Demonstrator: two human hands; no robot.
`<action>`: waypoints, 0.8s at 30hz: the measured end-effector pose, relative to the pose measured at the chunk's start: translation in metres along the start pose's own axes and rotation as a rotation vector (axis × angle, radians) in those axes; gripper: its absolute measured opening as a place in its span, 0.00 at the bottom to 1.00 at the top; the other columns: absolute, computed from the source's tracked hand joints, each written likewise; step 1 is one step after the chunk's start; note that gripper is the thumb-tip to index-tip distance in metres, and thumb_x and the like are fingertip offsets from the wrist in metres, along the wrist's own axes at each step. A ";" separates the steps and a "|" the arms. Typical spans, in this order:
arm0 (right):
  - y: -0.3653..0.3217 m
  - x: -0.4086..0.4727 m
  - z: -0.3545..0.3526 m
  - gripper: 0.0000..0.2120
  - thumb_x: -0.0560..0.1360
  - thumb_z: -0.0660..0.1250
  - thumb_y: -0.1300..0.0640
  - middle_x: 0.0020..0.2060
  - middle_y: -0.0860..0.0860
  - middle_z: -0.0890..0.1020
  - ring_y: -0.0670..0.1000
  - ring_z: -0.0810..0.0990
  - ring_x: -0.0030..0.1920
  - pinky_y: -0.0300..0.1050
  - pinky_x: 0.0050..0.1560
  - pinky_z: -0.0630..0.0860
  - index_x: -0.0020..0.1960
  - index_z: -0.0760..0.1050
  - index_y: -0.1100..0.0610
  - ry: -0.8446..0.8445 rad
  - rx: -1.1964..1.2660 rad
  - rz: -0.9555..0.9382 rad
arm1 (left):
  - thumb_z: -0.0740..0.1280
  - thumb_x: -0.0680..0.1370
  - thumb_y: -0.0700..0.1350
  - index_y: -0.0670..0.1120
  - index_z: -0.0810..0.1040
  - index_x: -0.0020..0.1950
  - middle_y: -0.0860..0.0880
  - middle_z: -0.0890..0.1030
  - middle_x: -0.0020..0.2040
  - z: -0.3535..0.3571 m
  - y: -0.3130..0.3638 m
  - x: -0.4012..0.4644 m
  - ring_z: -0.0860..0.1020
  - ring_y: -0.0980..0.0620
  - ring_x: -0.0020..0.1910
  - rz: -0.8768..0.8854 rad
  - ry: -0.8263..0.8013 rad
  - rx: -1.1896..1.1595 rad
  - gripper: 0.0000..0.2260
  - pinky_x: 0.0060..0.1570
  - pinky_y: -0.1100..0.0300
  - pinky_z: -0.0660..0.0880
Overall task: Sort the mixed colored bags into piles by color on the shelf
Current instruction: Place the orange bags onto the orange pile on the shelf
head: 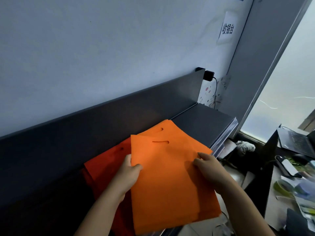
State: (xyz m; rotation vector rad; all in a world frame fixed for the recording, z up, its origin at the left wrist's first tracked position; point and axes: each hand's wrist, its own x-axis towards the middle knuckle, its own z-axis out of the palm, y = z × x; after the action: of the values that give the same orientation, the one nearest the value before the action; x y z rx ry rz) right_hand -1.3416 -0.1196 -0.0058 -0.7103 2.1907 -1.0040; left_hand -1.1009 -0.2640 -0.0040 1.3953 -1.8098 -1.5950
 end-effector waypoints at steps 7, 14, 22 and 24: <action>-0.009 0.100 -0.028 0.13 0.78 0.66 0.56 0.46 0.52 0.88 0.51 0.83 0.33 0.47 0.37 0.78 0.60 0.81 0.46 -0.002 -0.011 -0.075 | 0.63 0.79 0.49 0.55 0.75 0.61 0.53 0.84 0.52 0.033 0.020 0.062 0.82 0.50 0.50 -0.040 0.029 0.094 0.11 0.53 0.48 0.80; -0.029 0.224 -0.028 0.10 0.80 0.64 0.58 0.43 0.51 0.86 0.55 0.85 0.38 0.46 0.34 0.77 0.56 0.81 0.49 -0.104 -0.190 -0.223 | 0.62 0.82 0.47 0.53 0.72 0.67 0.51 0.82 0.49 0.063 0.030 0.110 0.82 0.49 0.44 -0.131 0.168 0.125 0.13 0.46 0.52 0.79; -0.031 0.281 -0.002 0.14 0.77 0.58 0.54 0.62 0.61 0.76 0.65 0.74 0.63 0.60 0.62 0.76 0.57 0.76 0.59 -0.146 -0.790 -0.230 | 0.63 0.80 0.46 0.45 0.81 0.48 0.48 0.80 0.38 0.085 0.026 0.130 0.75 0.51 0.34 -0.183 0.341 0.277 0.09 0.38 0.46 0.74; -0.043 0.274 0.009 0.17 0.80 0.61 0.54 0.65 0.62 0.72 0.67 0.71 0.66 0.62 0.62 0.73 0.66 0.74 0.60 -0.064 -0.790 -0.380 | 0.63 0.82 0.47 0.47 0.80 0.64 0.49 0.83 0.54 0.084 0.026 0.124 0.81 0.51 0.51 -0.202 0.457 0.258 0.13 0.48 0.56 0.74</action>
State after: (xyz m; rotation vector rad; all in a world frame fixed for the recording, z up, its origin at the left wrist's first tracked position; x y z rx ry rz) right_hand -1.5079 -0.3344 -0.0607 -1.5258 2.4271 -0.2191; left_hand -1.2337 -0.3236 -0.0474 1.9252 -1.6730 -1.0264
